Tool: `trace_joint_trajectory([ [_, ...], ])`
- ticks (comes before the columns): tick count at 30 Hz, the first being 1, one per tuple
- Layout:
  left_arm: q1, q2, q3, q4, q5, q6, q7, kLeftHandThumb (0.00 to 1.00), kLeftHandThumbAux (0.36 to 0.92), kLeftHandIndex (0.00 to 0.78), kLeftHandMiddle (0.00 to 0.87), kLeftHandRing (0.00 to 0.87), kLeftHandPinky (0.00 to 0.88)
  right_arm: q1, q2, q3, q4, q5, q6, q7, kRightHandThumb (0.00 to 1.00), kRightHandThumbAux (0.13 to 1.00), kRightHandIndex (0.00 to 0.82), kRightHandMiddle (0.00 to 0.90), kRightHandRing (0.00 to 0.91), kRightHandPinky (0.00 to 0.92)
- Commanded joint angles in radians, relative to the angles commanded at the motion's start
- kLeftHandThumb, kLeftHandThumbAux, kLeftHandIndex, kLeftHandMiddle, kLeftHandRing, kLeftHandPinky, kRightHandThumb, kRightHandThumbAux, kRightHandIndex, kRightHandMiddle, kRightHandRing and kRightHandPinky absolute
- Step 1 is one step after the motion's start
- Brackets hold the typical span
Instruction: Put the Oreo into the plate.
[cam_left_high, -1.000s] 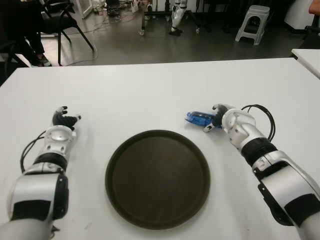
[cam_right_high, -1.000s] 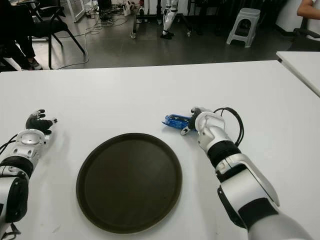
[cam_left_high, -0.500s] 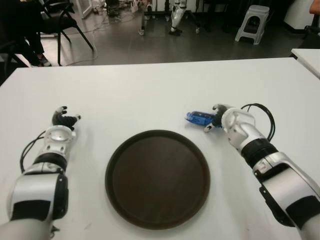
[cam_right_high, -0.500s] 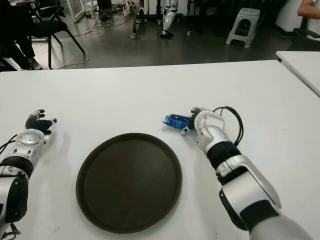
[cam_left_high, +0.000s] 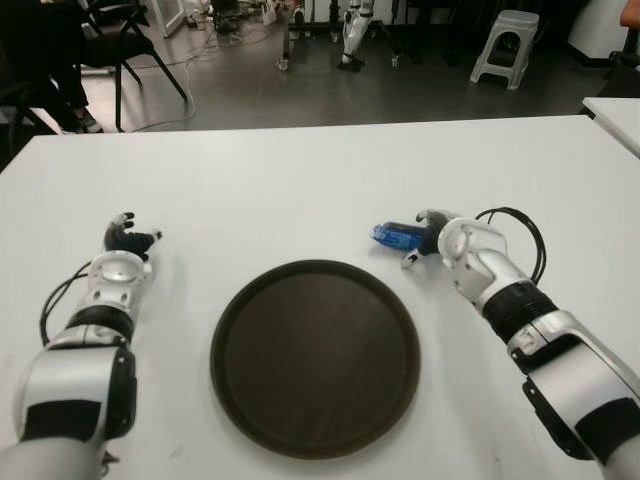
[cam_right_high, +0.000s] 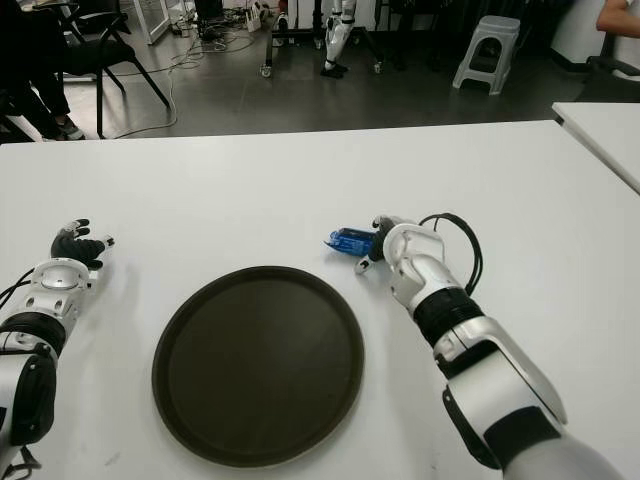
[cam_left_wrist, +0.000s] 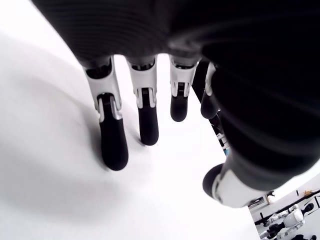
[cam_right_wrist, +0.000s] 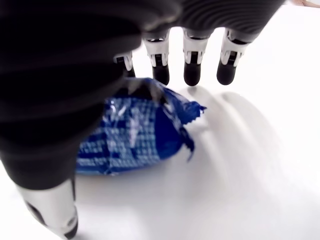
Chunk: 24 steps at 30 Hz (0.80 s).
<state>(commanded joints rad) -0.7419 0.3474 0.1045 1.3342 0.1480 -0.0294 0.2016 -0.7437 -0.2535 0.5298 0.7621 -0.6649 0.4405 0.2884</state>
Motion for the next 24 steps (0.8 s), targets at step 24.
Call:
trace_joint_trajectory([
  [24, 0.001, -0.006, 0.005, -0.001, -0.006, -0.005, -0.001, 0.293, 0.756, 0.100, 0.140, 0.161, 0.159, -0.035, -0.013, 0.081, 0.127, -0.037, -0.159, -0.007, 0.000, 0.757, 0.000, 0.000, 0.000, 0.000],
])
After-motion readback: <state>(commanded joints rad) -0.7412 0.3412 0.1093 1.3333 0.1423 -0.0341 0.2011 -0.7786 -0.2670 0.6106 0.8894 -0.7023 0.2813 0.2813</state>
